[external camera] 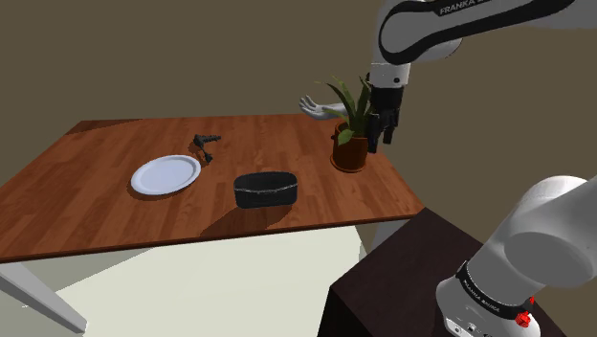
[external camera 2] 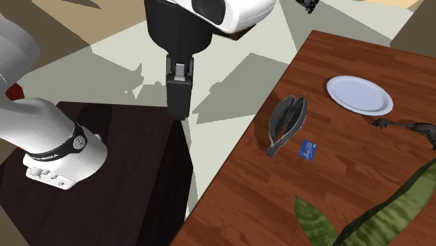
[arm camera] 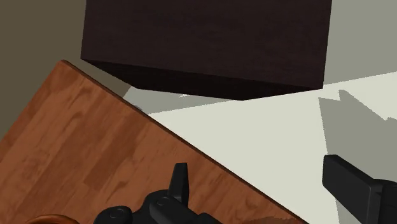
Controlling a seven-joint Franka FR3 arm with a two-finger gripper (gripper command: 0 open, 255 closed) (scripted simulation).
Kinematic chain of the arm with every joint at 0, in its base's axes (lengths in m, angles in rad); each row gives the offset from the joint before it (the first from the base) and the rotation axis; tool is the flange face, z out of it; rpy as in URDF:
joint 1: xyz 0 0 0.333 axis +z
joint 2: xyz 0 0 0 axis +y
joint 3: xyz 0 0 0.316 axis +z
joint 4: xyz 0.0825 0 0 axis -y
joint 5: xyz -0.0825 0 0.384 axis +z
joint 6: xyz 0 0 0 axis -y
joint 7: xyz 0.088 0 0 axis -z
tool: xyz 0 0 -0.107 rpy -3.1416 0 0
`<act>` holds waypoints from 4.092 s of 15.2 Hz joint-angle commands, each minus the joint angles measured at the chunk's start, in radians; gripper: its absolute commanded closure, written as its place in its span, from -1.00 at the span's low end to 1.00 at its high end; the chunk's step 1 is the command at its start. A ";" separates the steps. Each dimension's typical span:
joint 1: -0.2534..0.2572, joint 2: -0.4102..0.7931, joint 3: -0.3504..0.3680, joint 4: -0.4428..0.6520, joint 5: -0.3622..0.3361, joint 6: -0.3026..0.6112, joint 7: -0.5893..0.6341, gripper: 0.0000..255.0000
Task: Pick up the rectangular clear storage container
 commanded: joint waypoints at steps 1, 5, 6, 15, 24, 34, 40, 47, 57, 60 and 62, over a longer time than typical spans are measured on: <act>0.011 0.073 -0.006 0.023 -0.003 0.060 -0.051 -1.00; 0.034 0.220 -0.008 0.089 0.002 0.158 -0.140 -1.00; 0.038 0.257 -0.007 0.109 0.004 0.179 -0.162 -1.00; 0.072 0.579 0.024 0.331 0.020 0.323 -0.337 -1.00; 0.099 0.887 0.079 0.629 0.005 0.382 -0.470 -1.00; 0.144 1.201 0.127 1.007 -0.040 0.368 -0.574 -1.00; 0.145 1.252 0.126 1.009 -0.040 0.417 -0.575 -1.00; 0.145 1.255 0.126 1.006 -0.041 0.423 -0.576 1.00; 0.145 1.214 0.127 1.006 -0.040 0.382 -0.575 1.00; 0.144 1.190 0.127 1.007 -0.040 0.357 -0.574 1.00; 0.144 1.175 0.127 1.009 -0.039 0.339 -0.574 1.00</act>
